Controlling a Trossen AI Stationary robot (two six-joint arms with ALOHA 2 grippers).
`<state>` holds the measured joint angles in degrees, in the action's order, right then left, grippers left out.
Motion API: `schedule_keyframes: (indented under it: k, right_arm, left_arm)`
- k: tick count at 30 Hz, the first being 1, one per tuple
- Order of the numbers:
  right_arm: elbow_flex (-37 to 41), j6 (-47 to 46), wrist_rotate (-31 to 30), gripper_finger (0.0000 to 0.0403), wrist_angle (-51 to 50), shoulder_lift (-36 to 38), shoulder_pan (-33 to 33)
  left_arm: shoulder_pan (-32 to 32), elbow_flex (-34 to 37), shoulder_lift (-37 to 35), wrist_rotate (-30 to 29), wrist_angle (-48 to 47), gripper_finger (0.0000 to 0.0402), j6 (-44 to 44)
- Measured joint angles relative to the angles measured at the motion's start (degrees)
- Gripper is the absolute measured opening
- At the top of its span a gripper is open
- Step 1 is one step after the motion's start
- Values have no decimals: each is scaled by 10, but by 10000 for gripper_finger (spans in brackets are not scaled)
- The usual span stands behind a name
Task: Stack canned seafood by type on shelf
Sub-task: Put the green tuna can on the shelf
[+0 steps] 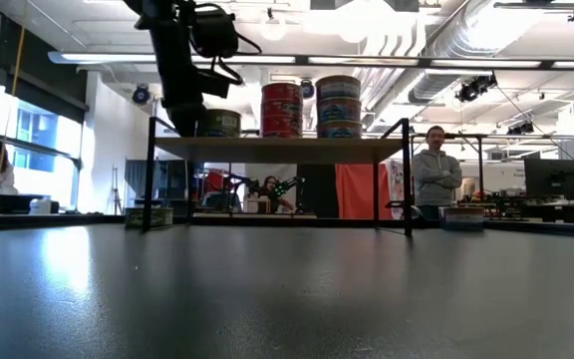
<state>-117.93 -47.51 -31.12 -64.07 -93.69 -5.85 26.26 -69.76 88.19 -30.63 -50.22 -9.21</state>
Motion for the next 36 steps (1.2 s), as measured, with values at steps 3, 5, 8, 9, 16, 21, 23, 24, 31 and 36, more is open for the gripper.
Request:
schedule_keyframes:
  k: [3,5,8,9,16,21,23,24,31,36]
  right_arm:
    - [0,0,0,119,1,0,-3]
    - [0,-1,0,119,1,0,-4]
    - [0,0,-2,119,6,0,-5]
    - [0,0,-3,119,8,0,-5]
    - [0,1,-3,119,19,0,-6]
    - [0,1,-3,119,19,0,-6]
    - [0,1,-3,119,22,0,-6]
    - [0,1,-3,119,24,0,-6]
    - [0,1,-3,119,26,0,-6]
    - [0,2,-4,119,30,0,-6]
  left_arm:
    - [-1,0,3,1,22,0,1]
    - [-1,1,3,4,40,0,1]
    - [-1,2,3,11,58,0,2]
    - [0,2,3,15,61,0,1]
    - [-4,2,2,16,66,0,6]
    - [-4,2,2,15,94,0,5]
    - [-4,2,2,12,110,0,5]
    - [-4,2,2,7,117,0,4]
    - [7,2,1,-6,145,0,-9]
    - [8,2,-11,-7,86,0,-2]
